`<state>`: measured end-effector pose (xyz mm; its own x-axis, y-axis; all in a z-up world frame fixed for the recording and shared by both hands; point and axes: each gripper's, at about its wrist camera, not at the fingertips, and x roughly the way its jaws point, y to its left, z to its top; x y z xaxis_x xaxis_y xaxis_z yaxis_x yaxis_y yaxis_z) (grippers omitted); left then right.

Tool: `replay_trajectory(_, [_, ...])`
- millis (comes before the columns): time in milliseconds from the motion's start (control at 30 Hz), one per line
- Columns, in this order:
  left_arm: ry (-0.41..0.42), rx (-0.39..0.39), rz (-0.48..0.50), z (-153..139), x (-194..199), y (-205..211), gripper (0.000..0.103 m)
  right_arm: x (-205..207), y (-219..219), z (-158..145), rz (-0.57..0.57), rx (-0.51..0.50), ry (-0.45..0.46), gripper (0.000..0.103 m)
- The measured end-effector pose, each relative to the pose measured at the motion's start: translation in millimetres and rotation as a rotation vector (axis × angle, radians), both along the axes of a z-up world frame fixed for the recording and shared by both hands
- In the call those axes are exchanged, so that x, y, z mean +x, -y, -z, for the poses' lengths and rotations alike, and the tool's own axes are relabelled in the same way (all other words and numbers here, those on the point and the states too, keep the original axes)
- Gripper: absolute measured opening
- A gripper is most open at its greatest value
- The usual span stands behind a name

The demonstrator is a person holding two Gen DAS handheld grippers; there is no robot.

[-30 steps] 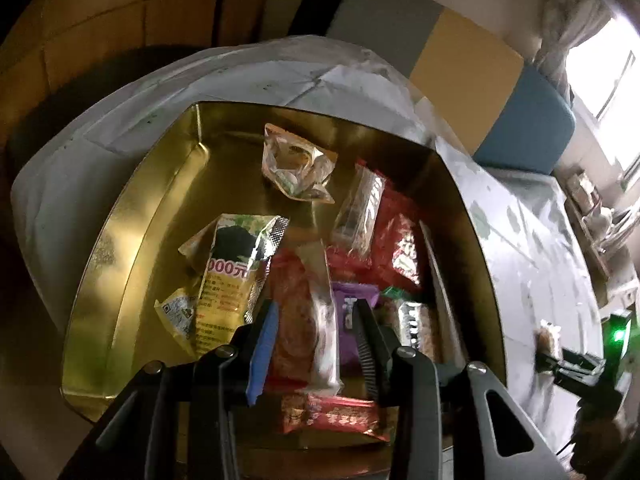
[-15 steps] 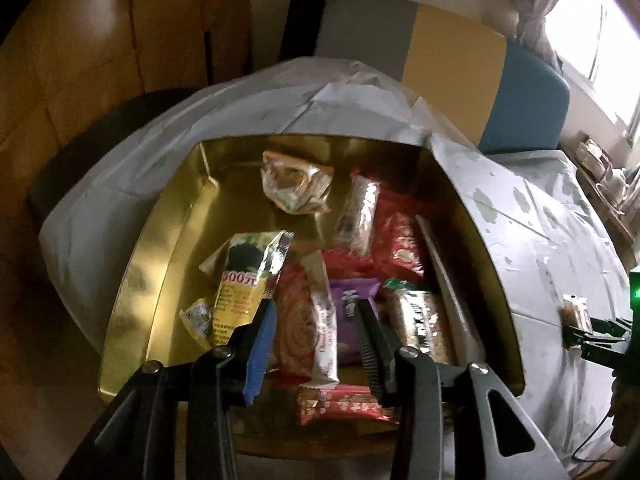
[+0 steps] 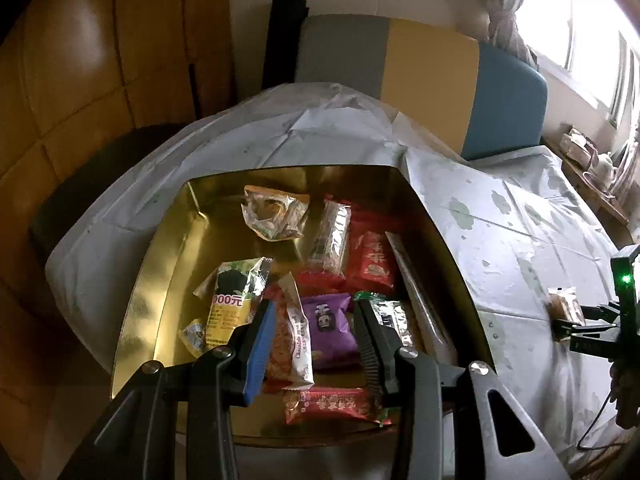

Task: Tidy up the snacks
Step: 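Lower the red cake into the gold tray and open the left tool, then carry the biscuit bag into the gold tray and release with the right tool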

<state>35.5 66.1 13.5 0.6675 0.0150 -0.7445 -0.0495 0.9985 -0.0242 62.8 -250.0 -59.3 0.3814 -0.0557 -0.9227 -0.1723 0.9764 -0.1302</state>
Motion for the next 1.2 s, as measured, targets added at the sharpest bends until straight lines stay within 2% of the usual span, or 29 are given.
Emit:
replay_trajectory(500, [0.025, -0.007, 0.003, -4, -5, -8, 0.041, -1, 2, 1, 0.005, 0.014, 0.008, 0.061])
replay_trajectory(833, [0.04, -0.011, -0.035, -4, -10, -25, 0.041, 3, -5, -5, 0.041, -0.001, -0.028, 0.061])
replay_trajectory(1033, [0.039, -0.021, -0.063, -3, -11, -35, 0.041, -3, -12, -29, 0.055, 0.085, 0.029, 0.061])
replay_trajectory(1200, [0.042, -0.024, -0.077, -2, -12, -40, 0.041, -8, -31, -43, 0.01, 0.131, 0.052, 0.061])
